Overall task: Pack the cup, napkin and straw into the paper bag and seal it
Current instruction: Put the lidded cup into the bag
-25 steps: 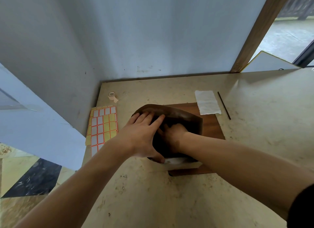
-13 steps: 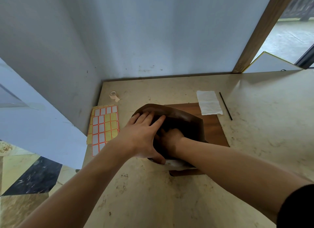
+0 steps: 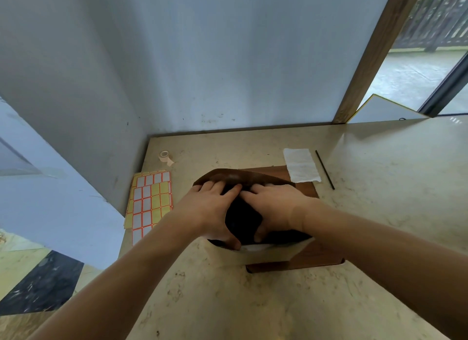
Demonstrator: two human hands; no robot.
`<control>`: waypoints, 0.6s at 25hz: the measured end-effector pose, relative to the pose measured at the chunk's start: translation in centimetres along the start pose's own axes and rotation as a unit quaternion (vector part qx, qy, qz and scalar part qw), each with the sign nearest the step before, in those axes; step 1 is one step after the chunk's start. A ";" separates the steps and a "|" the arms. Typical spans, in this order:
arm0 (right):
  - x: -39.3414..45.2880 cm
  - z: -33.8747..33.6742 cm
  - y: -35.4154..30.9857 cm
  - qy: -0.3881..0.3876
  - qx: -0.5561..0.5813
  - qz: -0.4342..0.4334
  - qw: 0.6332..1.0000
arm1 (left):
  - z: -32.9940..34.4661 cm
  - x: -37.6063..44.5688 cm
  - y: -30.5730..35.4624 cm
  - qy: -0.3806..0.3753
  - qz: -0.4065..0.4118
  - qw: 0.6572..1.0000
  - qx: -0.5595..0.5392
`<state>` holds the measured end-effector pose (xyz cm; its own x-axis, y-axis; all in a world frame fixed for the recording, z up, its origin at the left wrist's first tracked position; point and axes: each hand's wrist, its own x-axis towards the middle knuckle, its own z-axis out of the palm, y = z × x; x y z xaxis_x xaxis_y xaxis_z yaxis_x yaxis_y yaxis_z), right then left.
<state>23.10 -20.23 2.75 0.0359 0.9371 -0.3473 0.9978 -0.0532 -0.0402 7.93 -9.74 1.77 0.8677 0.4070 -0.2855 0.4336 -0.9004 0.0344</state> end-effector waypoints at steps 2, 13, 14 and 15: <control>-2.0 -0.5 1.2 0.025 -0.042 0.014 0.999 | -0.3 0.5 0.5 -0.006 -0.009 1.000 0.011; -4.7 -0.9 4.0 0.109 -0.029 0.010 0.994 | -0.7 0.2 0.4 0.012 0.012 1.000 0.006; -4.5 -1.0 3.9 0.120 -0.027 0.006 0.992 | -0.8 0.2 0.3 0.016 0.015 1.000 0.005; -4.3 -1.2 3.9 0.130 -0.025 -0.003 0.991 | -0.8 0.2 0.3 0.020 0.017 1.000 0.005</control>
<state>26.89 -24.07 5.18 0.0375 0.9949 -0.0936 0.9993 -0.0369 0.0084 8.47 -9.78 2.51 0.8913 0.3808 -0.2462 0.4004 -0.9157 0.0333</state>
